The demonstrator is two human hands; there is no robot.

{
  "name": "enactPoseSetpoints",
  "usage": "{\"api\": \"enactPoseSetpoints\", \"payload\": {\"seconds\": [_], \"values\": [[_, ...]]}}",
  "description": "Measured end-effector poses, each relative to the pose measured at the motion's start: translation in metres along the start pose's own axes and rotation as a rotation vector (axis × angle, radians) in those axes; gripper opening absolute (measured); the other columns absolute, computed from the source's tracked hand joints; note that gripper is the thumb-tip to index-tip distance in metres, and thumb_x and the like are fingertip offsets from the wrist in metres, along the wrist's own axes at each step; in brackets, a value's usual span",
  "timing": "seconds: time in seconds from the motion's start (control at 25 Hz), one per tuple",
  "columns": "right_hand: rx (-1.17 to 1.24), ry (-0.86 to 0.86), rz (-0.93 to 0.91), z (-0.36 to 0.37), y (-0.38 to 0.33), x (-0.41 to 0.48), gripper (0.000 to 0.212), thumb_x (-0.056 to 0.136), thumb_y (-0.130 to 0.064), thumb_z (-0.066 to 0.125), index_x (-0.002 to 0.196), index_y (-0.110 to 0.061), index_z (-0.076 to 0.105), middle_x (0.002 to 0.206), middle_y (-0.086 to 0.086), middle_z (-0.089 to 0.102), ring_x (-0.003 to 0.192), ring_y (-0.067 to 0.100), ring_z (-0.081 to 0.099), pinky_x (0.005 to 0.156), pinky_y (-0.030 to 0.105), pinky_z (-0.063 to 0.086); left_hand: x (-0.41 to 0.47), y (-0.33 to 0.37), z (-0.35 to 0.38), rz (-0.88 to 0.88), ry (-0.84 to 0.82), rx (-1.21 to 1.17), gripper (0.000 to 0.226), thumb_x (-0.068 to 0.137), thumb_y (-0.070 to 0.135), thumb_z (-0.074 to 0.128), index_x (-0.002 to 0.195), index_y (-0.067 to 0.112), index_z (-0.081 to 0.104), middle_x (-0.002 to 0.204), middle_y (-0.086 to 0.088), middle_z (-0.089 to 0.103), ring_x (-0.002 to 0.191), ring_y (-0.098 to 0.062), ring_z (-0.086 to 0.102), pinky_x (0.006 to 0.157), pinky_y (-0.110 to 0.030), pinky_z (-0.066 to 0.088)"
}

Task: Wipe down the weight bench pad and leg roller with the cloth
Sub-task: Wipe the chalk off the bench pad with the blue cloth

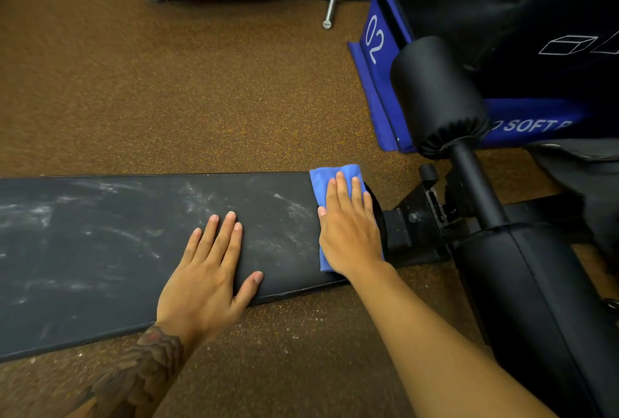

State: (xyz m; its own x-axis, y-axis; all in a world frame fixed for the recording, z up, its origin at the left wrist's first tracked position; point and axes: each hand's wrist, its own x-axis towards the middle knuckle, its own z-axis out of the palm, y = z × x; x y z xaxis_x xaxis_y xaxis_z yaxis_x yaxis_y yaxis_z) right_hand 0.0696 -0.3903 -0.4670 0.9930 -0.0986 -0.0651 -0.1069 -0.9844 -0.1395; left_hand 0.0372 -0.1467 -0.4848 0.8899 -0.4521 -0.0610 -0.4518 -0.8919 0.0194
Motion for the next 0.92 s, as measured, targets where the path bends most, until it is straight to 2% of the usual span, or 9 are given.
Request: {"api": "enactPoseSetpoints", "payload": {"seconds": [0.2, 0.28, 0.52, 0.64, 0.8, 0.92], "values": [[-0.02, 0.026, -0.04, 0.006, 0.014, -0.048, 0.057, 0.095, -0.031, 0.021, 0.145, -0.004, 0.028, 0.154, 0.011, 0.023, 0.143, 0.03, 0.015, 0.115, 0.046, 0.02, 0.0, 0.0, 0.0, 0.002, -0.009, -0.005, 0.079, 0.099, 0.062, 0.02, 0.154, 0.006, 0.019, 0.164, -0.012, 0.014, 0.152, -0.029, 0.008, 0.119, -0.048, 0.013], [-0.033, 0.028, -0.029, 0.005, 0.018, -0.037, 0.058, 0.094, -0.031, 0.019, 0.144, -0.003, 0.028, 0.154, 0.012, 0.024, 0.143, 0.031, 0.015, 0.114, 0.046, 0.019, 0.0, -0.001, 0.0, 0.006, -0.011, -0.008, 0.079, 0.099, 0.062, 0.02, 0.154, 0.006, 0.019, 0.163, -0.013, 0.015, 0.152, -0.03, 0.009, 0.118, -0.048, 0.014], [-0.037, -0.017, 0.076, -0.001, 0.006, 0.018, 0.057, 0.099, -0.032, 0.028, 0.148, -0.006, 0.013, 0.156, 0.02, 0.002, 0.143, 0.037, 0.001, 0.116, 0.047, 0.008, -0.001, 0.0, 0.001, 0.003, -0.001, -0.005, 0.078, 0.099, 0.062, 0.021, 0.154, 0.006, 0.018, 0.164, -0.012, 0.014, 0.152, -0.029, 0.007, 0.118, -0.048, 0.014], [-0.03, -0.017, 0.017, 0.0, 0.007, 0.012, 0.056, 0.1, -0.032, 0.026, 0.149, -0.009, 0.012, 0.157, 0.019, 0.004, 0.144, 0.036, -0.001, 0.117, 0.047, 0.006, -0.002, 0.001, 0.0, -0.008, -0.001, 0.002, 0.078, 0.099, 0.062, 0.02, 0.155, 0.007, 0.016, 0.164, -0.011, 0.012, 0.152, -0.028, 0.004, 0.119, -0.047, 0.012], [-0.022, 0.035, -0.094, 0.004, 0.015, -0.029, 0.055, 0.097, -0.031, 0.022, 0.146, -0.008, 0.024, 0.155, 0.015, 0.019, 0.143, 0.034, 0.011, 0.114, 0.05, 0.019, -0.001, 0.0, 0.0, -0.007, -0.002, -0.006, 0.078, 0.099, 0.062, 0.019, 0.155, 0.008, 0.016, 0.164, -0.011, 0.012, 0.152, -0.027, 0.004, 0.12, -0.046, 0.01], [-0.05, -0.009, -0.123, 0.004, 0.025, -0.045, 0.056, 0.096, -0.032, 0.019, 0.146, -0.008, 0.025, 0.155, 0.012, 0.02, 0.144, 0.031, 0.011, 0.114, 0.05, 0.022, -0.001, 0.0, 0.0, -0.005, -0.013, -0.016, 0.078, 0.099, 0.062, 0.019, 0.155, 0.007, 0.017, 0.164, -0.011, 0.013, 0.152, -0.028, 0.006, 0.12, -0.047, 0.013]]}}
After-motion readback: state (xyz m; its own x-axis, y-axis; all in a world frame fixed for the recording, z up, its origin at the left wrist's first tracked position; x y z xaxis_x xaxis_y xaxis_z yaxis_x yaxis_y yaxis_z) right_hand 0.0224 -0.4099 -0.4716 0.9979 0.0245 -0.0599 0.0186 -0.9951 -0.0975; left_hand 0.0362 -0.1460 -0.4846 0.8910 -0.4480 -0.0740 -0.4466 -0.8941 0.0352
